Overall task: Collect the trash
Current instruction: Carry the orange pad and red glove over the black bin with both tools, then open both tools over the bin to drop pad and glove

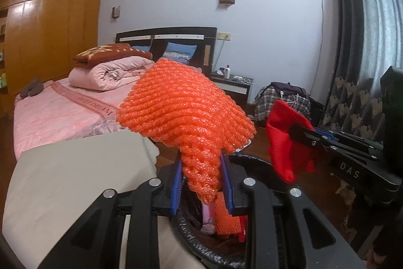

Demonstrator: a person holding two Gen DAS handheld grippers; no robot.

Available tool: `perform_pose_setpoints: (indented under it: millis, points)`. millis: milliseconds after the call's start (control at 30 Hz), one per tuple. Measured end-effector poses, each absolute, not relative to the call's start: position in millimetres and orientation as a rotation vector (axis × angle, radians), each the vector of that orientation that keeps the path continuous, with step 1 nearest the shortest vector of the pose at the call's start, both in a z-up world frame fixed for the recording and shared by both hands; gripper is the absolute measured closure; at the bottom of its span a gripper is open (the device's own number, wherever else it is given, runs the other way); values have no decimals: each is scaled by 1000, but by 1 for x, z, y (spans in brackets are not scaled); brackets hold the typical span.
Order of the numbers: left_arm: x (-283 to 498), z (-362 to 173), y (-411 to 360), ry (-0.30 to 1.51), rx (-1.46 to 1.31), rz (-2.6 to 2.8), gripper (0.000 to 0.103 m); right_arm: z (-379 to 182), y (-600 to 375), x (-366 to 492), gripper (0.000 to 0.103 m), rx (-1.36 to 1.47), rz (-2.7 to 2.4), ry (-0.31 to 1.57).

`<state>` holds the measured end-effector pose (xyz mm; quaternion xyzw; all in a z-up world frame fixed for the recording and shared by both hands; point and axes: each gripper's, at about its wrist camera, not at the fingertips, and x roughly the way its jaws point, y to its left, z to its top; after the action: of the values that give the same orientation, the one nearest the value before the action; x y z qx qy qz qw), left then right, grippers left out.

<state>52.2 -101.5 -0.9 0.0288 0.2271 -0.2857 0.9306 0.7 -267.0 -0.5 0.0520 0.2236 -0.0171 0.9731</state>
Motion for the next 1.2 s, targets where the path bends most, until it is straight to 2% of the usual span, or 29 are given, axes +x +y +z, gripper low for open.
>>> perform_pose_setpoints:
  millis: [267,1200]
  points:
    - [55,-7,-125,480,88,-641,76,-7,-283,-5,92,113,-82,460]
    - [90,-79,-175,650,170,-711,76,-68,-320,17,92,162,-168,591]
